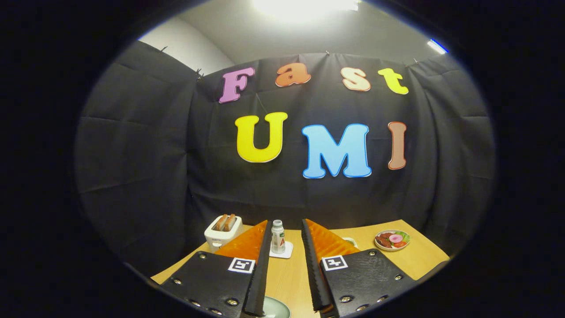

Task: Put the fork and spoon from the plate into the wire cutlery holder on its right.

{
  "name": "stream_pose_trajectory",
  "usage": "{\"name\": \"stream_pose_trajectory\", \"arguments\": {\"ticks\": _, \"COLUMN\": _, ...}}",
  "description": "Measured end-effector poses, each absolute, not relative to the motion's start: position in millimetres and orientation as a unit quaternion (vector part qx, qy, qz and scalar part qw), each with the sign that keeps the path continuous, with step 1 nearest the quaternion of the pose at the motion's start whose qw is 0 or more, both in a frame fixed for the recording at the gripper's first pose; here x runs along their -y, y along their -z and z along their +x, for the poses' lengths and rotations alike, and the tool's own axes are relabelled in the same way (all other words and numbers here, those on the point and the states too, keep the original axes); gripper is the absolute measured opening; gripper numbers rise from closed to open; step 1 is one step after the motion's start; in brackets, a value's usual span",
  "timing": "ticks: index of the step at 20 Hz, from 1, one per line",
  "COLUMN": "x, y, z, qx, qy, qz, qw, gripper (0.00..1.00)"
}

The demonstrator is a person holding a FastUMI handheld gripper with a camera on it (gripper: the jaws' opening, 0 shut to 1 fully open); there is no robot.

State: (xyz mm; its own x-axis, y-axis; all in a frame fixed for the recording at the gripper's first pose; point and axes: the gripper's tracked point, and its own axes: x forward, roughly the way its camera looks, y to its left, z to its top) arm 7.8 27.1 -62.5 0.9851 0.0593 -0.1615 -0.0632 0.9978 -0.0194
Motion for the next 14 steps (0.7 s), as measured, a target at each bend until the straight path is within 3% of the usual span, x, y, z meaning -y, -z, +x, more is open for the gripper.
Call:
{"name": "stream_pose_trajectory", "arguments": {"ticks": 5, "x": -46, "y": 154, "z": 5, "qx": -0.227, "qy": -0.074, "qz": -0.003, "qw": 0.971, "gripper": 0.41}}
{"name": "stream_pose_trajectory", "arguments": {"ticks": 14, "x": -76, "y": 296, "z": -47, "qx": -0.465, "qy": -0.126, "qz": 0.024, "qw": 0.876, "gripper": 0.41}}
